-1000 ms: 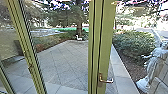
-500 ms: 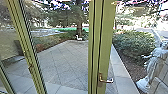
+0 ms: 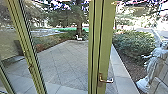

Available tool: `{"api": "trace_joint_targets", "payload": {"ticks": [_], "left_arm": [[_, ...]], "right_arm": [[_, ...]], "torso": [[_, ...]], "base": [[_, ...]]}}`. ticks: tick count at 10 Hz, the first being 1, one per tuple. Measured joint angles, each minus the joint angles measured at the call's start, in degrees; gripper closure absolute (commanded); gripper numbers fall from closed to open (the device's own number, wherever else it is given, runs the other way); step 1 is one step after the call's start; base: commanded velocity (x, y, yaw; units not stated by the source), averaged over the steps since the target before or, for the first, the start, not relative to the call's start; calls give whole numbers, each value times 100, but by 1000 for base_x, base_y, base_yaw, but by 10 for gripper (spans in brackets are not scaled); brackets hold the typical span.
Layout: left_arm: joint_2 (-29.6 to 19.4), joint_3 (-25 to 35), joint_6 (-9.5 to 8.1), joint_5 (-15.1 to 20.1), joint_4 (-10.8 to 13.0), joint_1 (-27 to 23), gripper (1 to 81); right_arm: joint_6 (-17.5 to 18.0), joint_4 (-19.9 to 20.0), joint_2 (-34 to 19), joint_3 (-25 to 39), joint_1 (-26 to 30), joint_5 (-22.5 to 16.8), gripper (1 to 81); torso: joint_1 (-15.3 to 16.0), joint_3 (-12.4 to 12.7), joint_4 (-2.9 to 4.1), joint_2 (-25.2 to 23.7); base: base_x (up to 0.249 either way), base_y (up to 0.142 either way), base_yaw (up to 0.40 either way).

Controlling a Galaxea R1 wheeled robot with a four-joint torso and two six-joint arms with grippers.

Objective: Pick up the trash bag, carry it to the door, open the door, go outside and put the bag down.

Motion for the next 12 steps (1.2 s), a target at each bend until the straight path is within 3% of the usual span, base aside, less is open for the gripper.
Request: {"api": "trace_joint_targets", "payload": {"ticks": [5,12], "left_arm": [[-835,1232,-9,-5,-2,94,811],[-866,1367,-15,1,-11,168,811]], "right_arm": [[22,2,-1913,2470,71,336,10],[26,0,-4890,5976,411,738,10]], "torso": [[0,0,0,0],[0,0,0,0]], "base": [[0,0,0],[0,0,0]]}}
